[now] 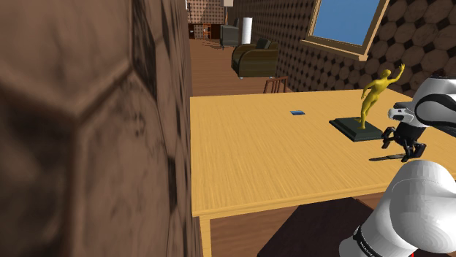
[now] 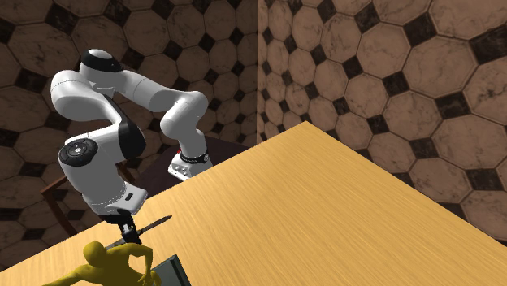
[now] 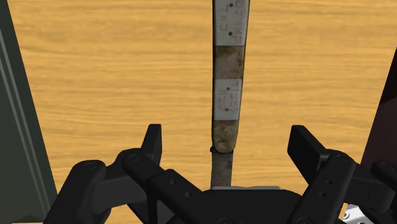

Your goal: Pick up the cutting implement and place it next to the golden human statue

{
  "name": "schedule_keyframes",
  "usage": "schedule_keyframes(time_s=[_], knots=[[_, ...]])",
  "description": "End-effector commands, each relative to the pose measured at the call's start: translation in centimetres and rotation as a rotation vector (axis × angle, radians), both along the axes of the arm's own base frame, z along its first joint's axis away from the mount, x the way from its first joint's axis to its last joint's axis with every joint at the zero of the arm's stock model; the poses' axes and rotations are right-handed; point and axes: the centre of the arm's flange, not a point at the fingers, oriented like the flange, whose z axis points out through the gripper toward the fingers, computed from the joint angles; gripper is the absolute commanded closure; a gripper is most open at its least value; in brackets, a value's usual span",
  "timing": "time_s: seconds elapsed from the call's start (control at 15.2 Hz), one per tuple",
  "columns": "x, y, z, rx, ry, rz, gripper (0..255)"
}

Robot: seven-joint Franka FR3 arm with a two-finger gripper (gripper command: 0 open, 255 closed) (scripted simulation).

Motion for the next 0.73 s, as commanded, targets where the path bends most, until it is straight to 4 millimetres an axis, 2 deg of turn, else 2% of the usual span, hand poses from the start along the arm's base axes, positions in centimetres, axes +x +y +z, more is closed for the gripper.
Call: schedule_keyframes(time_s=[0.0,0.2,0.66], knots=[[0.0,0.0,1.3,0.000,0.000,0.000,0],[0.1,0.0,5.0,0.000,0.000,0.000,0],[0.1,0.0,5.0,0.000,0.000,0.000,0]])
